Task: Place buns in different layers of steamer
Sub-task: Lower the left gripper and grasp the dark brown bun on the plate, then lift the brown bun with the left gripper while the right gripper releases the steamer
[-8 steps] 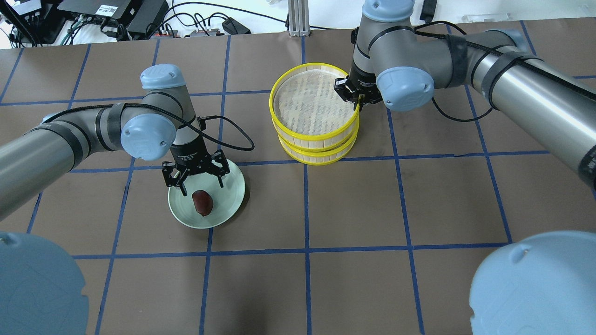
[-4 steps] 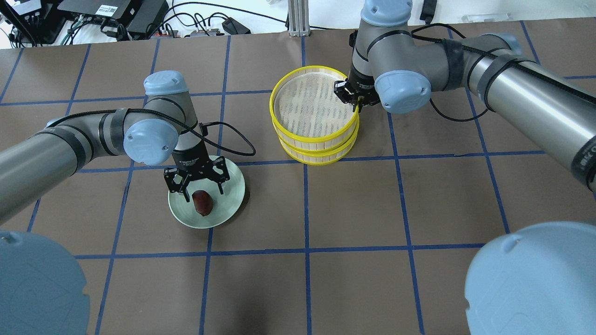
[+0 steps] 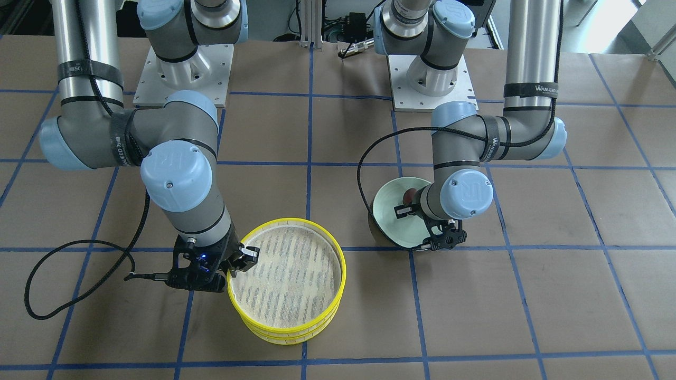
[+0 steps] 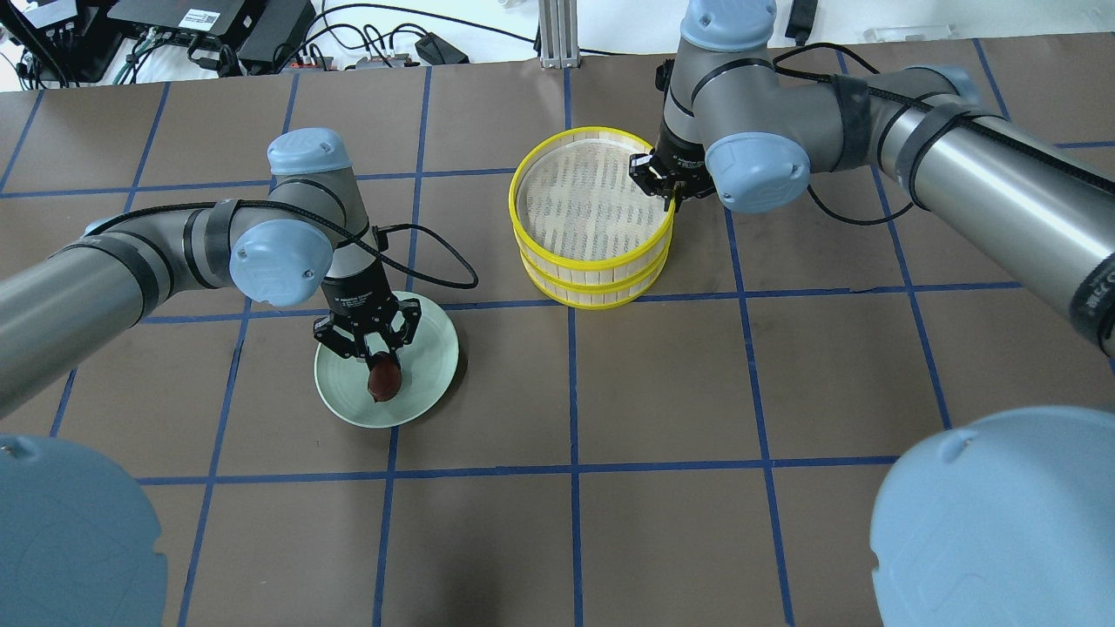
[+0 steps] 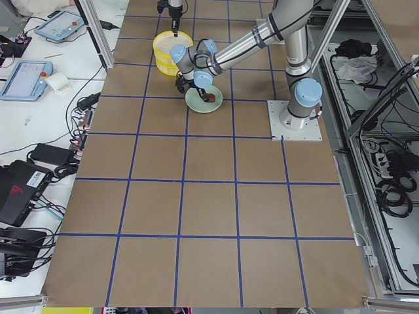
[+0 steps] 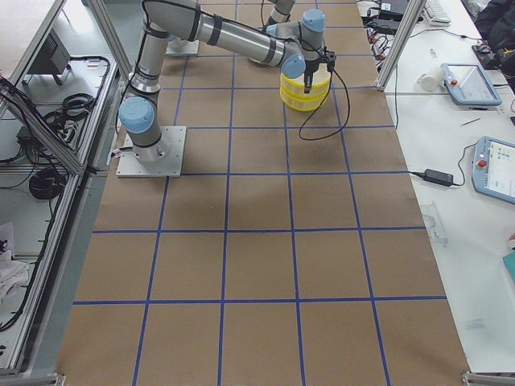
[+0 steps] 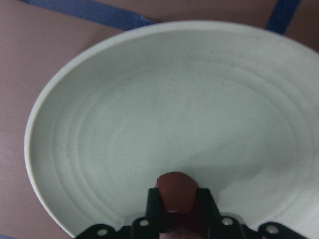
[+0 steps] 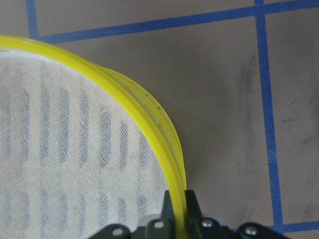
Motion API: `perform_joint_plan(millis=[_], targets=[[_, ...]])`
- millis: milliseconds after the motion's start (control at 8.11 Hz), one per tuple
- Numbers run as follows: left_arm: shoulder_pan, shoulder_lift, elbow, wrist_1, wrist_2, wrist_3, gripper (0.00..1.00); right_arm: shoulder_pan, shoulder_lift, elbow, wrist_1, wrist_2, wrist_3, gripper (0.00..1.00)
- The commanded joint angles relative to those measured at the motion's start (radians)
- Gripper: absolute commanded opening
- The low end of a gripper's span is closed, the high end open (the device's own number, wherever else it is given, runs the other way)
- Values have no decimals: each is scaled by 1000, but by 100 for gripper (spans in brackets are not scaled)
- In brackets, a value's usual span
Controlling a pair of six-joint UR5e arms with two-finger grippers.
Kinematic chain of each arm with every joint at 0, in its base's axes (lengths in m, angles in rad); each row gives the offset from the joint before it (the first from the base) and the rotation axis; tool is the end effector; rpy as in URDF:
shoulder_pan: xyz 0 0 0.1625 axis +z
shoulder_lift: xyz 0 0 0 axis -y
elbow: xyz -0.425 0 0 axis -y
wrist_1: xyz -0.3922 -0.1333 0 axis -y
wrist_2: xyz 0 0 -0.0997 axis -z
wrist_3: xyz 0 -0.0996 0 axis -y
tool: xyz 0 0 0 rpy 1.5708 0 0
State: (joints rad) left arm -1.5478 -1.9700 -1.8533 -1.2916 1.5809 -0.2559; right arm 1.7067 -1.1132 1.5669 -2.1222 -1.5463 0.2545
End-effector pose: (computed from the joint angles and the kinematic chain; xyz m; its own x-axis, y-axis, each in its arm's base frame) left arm -0.1202 -0.5254 0.1763 -0.9619 -0.2512 -0.1081 -0.2735 0.8851 0.3766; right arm 0.2224 -0.6248 0.2825 -0.9922 0.1149 -0.0482 0.1188 0.9890 -0.0883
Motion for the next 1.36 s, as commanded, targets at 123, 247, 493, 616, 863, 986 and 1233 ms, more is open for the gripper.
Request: perform_joint_plan(millis=[123, 247, 493, 616, 863, 986, 1233], targets=[[-2, 22, 70, 8, 51, -8, 0, -1, 1, 2, -1, -1, -3, 0], [-2, 26, 122, 2, 44, -8, 0, -1, 3, 2, 1, 0, -1, 0], [-2, 49, 187, 5, 5, -10, 0, -1, 3, 2, 1, -1, 0, 6], [-2, 65, 204, 12, 5, -10, 0, -1, 3, 2, -1, -1, 2, 16], [-2, 74, 224, 14, 4, -10, 0, -1, 4, 4, 1, -6, 3, 28], [-3, 76, 233, 18, 2, -14, 0, 1, 6, 4, 1, -5, 3, 46], [-3, 74, 241, 54, -71, -26, 0, -1, 1, 4, 1, -1, 8, 72]])
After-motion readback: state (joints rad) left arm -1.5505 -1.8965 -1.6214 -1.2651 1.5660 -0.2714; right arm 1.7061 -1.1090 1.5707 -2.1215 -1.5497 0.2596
